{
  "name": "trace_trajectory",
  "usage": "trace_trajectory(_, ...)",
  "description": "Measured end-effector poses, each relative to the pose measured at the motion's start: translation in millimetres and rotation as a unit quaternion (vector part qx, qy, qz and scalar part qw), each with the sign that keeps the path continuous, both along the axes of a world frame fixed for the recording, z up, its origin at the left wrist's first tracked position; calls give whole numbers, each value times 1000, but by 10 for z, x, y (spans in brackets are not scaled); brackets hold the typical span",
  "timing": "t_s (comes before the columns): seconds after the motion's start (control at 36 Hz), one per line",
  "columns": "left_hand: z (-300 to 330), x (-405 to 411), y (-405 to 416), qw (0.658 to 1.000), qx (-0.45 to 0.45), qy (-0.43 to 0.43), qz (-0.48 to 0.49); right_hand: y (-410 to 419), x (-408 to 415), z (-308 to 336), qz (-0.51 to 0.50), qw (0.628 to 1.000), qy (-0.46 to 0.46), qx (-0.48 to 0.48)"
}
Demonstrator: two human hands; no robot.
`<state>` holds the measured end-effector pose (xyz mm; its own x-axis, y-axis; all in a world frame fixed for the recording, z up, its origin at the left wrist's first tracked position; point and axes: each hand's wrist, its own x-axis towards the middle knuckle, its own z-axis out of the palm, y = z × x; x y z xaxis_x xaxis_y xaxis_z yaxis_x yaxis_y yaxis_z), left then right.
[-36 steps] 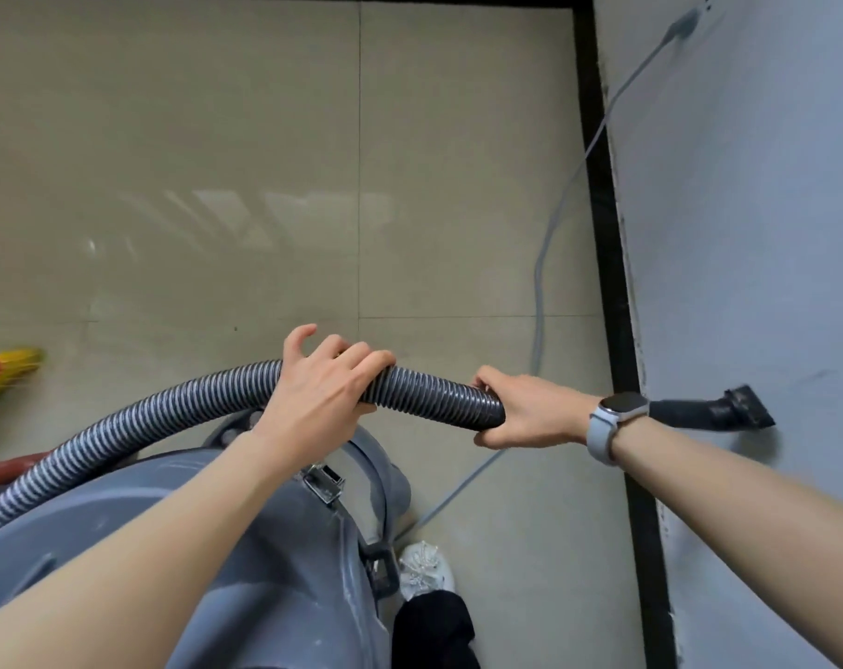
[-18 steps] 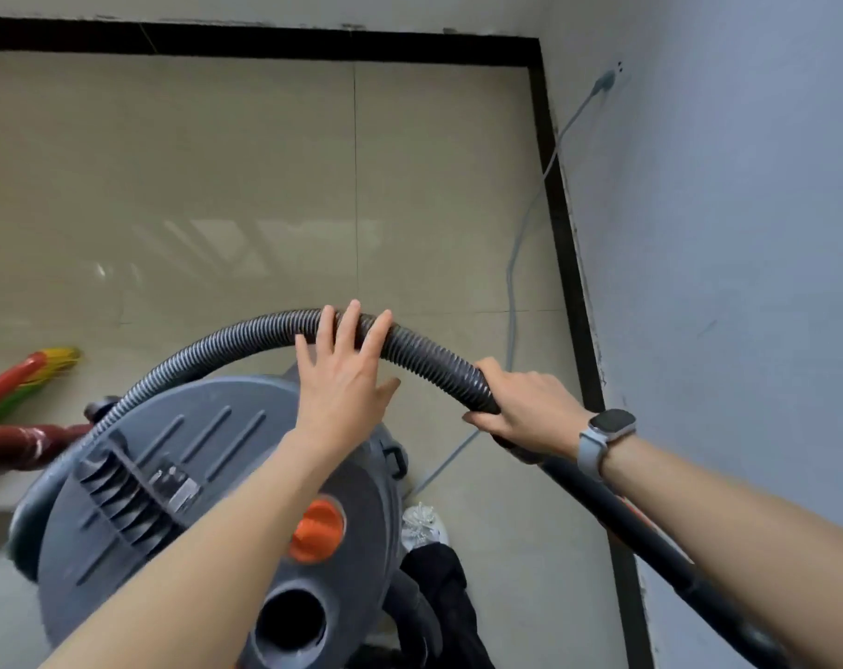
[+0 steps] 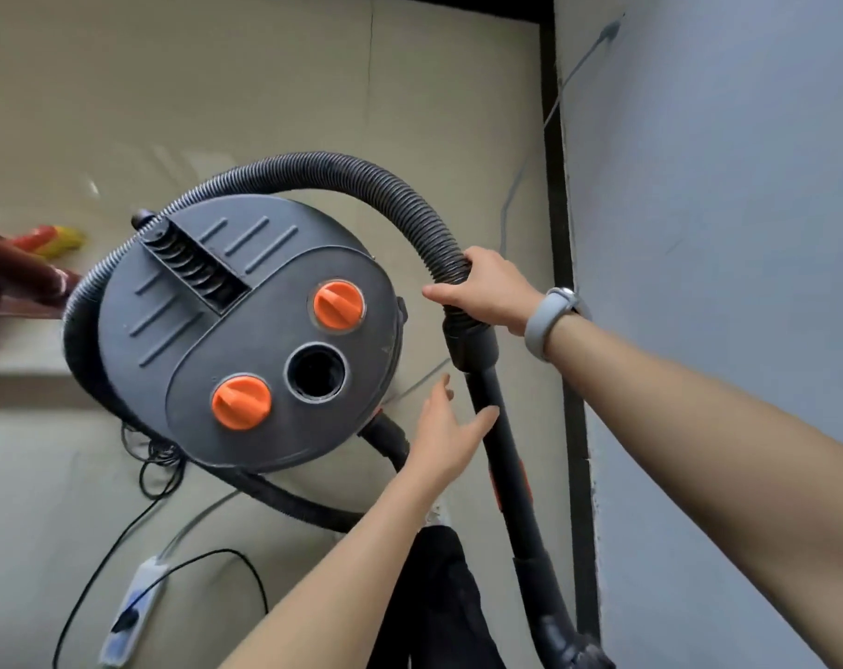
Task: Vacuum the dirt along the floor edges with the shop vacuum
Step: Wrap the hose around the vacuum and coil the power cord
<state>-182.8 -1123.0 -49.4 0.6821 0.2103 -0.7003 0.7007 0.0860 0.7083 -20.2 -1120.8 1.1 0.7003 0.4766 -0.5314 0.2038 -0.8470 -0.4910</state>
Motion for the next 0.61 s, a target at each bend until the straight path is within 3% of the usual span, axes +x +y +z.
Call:
trace_trajectory(0.14,-160,64,-165,992,-54,-15,110,-1,-178,-44,-69,994,56,59)
trace_trajectory(0.22,-287,52,-227,987,-56,-8,153,-78,-271,-59,-112,978,137,109)
trace_trajectory(0.44,-316,-265,-91,985,-153,-43,61,-760,-545,-313,-116,918,343,164)
trace_trajectory(0.61,-315,-524,186,982,-185,-30,-1,-702,-618,-362,-54,914,371,155)
